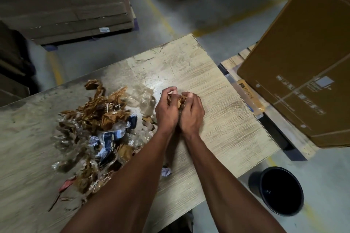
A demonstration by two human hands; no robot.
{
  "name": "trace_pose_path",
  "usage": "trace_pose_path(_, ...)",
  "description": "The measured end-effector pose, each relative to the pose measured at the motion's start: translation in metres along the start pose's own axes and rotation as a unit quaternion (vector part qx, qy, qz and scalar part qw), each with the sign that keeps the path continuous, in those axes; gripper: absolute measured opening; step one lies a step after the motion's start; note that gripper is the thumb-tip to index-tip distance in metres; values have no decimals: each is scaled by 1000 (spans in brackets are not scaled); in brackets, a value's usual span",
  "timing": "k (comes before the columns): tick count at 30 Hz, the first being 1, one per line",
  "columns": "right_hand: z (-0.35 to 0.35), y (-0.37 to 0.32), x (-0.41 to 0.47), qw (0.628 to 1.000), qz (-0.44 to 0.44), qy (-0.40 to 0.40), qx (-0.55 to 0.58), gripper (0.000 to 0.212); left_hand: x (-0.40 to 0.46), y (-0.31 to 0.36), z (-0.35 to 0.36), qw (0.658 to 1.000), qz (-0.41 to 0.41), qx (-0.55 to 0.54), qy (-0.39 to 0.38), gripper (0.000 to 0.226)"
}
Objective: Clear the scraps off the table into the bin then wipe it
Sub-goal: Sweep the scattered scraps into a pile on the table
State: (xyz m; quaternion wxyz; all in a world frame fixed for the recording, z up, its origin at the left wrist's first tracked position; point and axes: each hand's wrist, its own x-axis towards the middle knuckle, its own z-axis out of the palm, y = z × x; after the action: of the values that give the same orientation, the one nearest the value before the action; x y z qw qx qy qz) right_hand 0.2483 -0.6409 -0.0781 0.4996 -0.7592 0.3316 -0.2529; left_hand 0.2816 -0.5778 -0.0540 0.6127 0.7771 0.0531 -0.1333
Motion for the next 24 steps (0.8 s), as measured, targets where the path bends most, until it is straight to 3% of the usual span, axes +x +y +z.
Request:
trace_pose_path(2,5,-7,0,996,61,9,69,45,1,6,1,998,-27,-58,1,27)
trace_pose_path(4,9,-8,0,982,117,1,145,38,-2,12,4,995,-36,-93,5,18)
trace_pose_path(5,9,-9,-2,977,133,-2,164,32,-4,14,5,994,-31,-101,8,9)
trace_pose_path(7,7,-13,-5,976,141,-4,166,20,-8,17,4,993,-34,-111,17,14)
trace_pose_path(13,8,-56,-8,984,111,10,139,15,-20,49,-21,991,-26,-112,65,20)
trace_pose_path(19,21,-116,-20,989,42,-27,141,23,-31,84,-67,989,42,-63,129,58)
trace_pose_path(24,45,-155,-48,990,-14,-66,125,22,-35,93,-120,983,65,-18,172,54)
